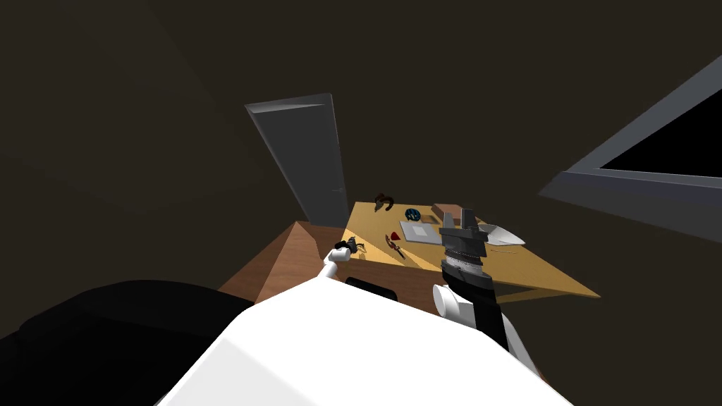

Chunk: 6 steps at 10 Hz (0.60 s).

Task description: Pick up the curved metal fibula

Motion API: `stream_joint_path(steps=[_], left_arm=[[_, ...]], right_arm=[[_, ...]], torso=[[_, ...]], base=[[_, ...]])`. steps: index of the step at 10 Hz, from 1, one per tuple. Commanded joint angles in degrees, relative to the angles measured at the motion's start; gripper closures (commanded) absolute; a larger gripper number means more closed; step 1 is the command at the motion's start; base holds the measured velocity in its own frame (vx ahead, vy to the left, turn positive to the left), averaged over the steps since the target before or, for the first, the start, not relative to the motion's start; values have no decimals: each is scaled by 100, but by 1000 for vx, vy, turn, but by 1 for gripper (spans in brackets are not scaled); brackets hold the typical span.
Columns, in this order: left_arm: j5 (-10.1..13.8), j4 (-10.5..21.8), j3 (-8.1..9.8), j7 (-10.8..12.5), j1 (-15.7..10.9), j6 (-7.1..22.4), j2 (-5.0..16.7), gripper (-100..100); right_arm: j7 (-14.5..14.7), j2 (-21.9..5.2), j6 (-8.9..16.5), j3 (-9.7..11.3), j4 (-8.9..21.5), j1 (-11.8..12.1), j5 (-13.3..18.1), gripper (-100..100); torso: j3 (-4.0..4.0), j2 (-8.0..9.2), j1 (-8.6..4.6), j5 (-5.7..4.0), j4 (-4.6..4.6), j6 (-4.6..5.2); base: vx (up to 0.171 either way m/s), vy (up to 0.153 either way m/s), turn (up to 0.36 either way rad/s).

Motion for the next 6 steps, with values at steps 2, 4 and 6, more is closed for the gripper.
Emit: stream_joint_path(steps=[2, 4, 6], left_arm=[[-62, 127, 26, 15, -32, 40, -130, -100], [-89, 309, 23, 5, -37, -128, -195, -100], [-110, 525, 14, -13, -39, -357, -260, -100]], right_arm=[[0, 0, 0, 0, 0, 0, 0, 0], [0, 0, 0, 0, 0, -1, 0, 0], [0, 0, 0, 0, 0, 0, 0, 0]], torso=[[1, 2, 1, 0, 1, 0], [10, 17, -11, -3, 4, 0], [-1, -3, -6, -2, 0, 0]], base=[[32, 31, 6], [21, 7, -13], [54, 11, -17]])
